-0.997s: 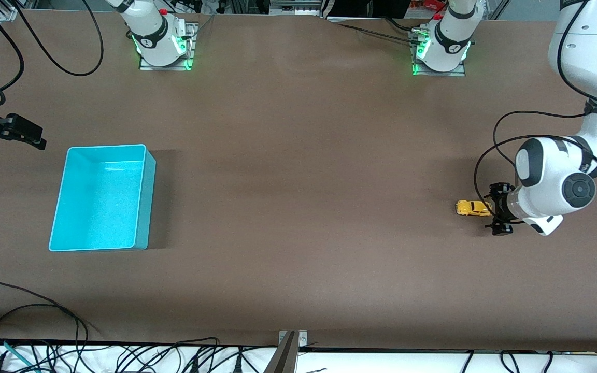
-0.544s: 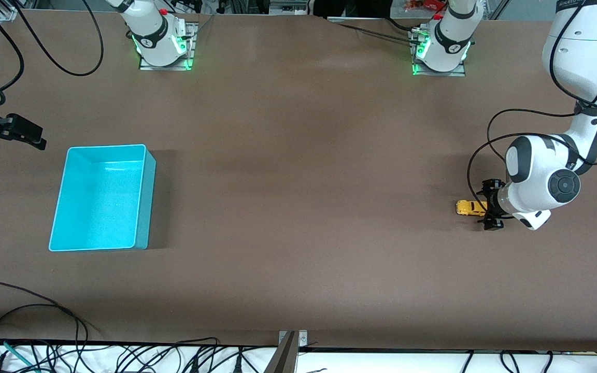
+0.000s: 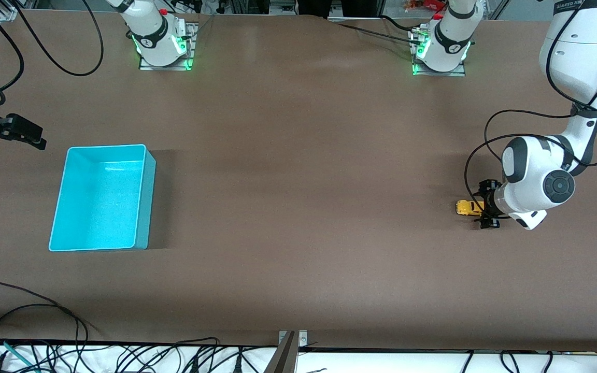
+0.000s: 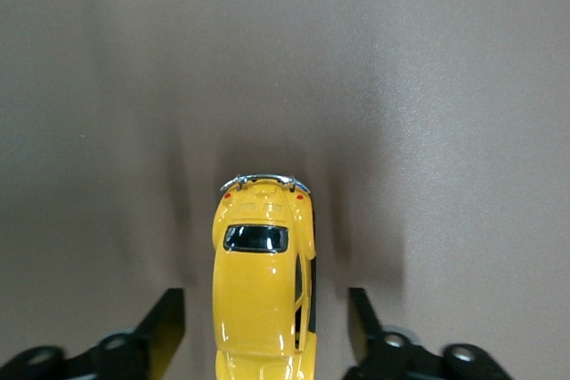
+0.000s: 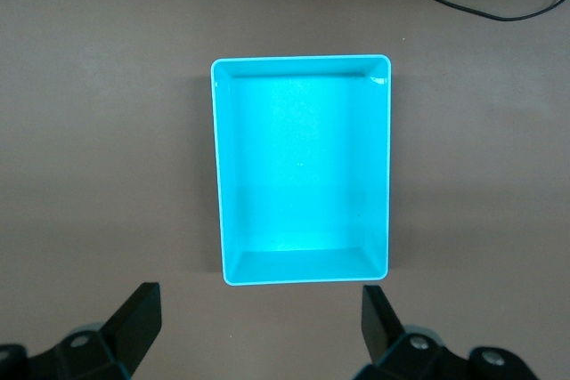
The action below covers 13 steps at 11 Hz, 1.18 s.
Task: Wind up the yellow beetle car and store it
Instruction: 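Close the left gripper on the yellow car's body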
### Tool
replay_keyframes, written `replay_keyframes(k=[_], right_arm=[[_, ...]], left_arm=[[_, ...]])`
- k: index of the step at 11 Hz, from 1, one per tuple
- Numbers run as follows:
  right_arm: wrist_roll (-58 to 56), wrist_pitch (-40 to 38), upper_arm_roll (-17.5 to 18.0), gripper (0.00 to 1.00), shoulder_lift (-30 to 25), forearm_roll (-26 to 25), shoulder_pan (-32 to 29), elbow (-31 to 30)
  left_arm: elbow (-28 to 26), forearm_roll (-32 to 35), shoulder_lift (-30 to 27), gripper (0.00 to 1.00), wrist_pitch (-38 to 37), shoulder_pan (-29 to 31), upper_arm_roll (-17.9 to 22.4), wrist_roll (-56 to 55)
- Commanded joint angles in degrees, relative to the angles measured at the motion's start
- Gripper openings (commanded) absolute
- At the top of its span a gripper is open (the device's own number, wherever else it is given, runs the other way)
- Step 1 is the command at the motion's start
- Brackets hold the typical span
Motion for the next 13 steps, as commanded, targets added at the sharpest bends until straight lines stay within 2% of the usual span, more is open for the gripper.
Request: replay_keyframes(k=[1, 2, 5, 13], right_arm=[[0.72, -0.93, 0.25, 1.0, -0.21, -0.35, -0.2, 0.71], [0.72, -0.93, 0.25, 1.0, -0.21, -0.35, -0.19, 0.71], [0.72, -0.93, 0.25, 1.0, -0.21, -0.35, -0.2, 0.71], [0.72, -0.93, 0.25, 1.0, -0.21, -0.35, -0.2, 0.71]], left_arm=[[-0.54, 1.43, -0.25, 0.28, 0.66, -0.28, 0.06, -1.42], [-0.54, 1.43, -0.25, 0.0, 0.58, -0.19, 0.06, -1.42], [0.07, 1.43, -0.42, 0.0, 0.4, -0.36, 0.06, -1.85], [1.31, 0.73, -0.52, 0.0, -1.09, -8.88, -0.2, -11.17]])
